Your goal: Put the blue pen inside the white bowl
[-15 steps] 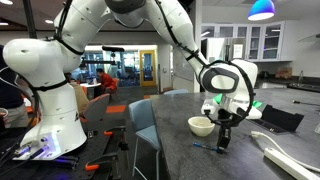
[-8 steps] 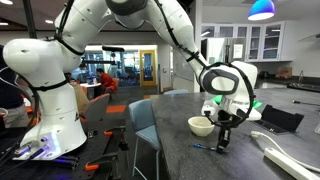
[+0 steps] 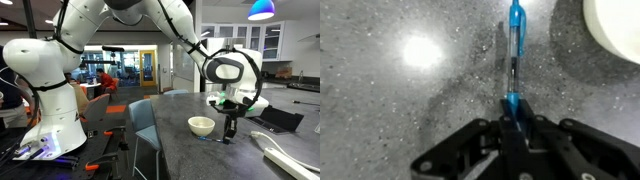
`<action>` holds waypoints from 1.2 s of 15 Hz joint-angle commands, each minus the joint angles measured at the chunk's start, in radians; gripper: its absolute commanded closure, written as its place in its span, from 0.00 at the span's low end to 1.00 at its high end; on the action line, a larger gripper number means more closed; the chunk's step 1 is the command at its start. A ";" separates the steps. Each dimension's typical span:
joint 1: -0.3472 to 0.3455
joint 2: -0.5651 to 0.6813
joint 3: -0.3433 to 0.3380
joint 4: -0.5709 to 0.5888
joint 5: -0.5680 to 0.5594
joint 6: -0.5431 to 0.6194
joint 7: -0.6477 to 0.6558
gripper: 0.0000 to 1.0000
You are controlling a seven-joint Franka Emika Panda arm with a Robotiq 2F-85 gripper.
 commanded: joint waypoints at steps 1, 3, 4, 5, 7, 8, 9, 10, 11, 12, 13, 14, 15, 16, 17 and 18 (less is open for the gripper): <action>0.016 -0.103 -0.008 -0.005 -0.029 -0.138 -0.013 0.97; 0.033 -0.156 0.000 -0.005 -0.038 -0.178 -0.006 0.97; 0.040 -0.178 0.009 -0.009 -0.037 -0.185 -0.010 0.97; 0.054 -0.191 0.012 -0.013 -0.043 -0.175 -0.003 0.97; 0.080 -0.203 0.025 -0.023 -0.041 -0.133 0.003 0.97; 0.097 -0.198 0.023 -0.024 -0.053 -0.117 0.014 0.97; 0.109 -0.191 0.027 -0.026 -0.055 -0.095 0.017 0.97; 0.113 -0.180 0.034 -0.025 -0.051 -0.092 0.005 0.97; 0.121 -0.171 0.037 -0.027 -0.052 -0.091 0.002 0.97; 0.125 -0.167 0.045 -0.035 -0.050 -0.092 -0.011 0.97; 0.129 -0.158 0.052 -0.039 -0.050 -0.093 -0.023 0.97; 0.130 -0.150 0.061 -0.041 -0.046 -0.095 -0.036 0.97; 0.134 -0.140 0.067 -0.037 -0.045 -0.098 -0.041 0.97; 0.130 -0.133 0.079 -0.035 -0.040 -0.105 -0.065 0.97; 0.129 -0.126 0.092 -0.029 -0.036 -0.116 -0.085 0.97; 0.127 -0.118 0.106 -0.025 -0.033 -0.130 -0.112 0.97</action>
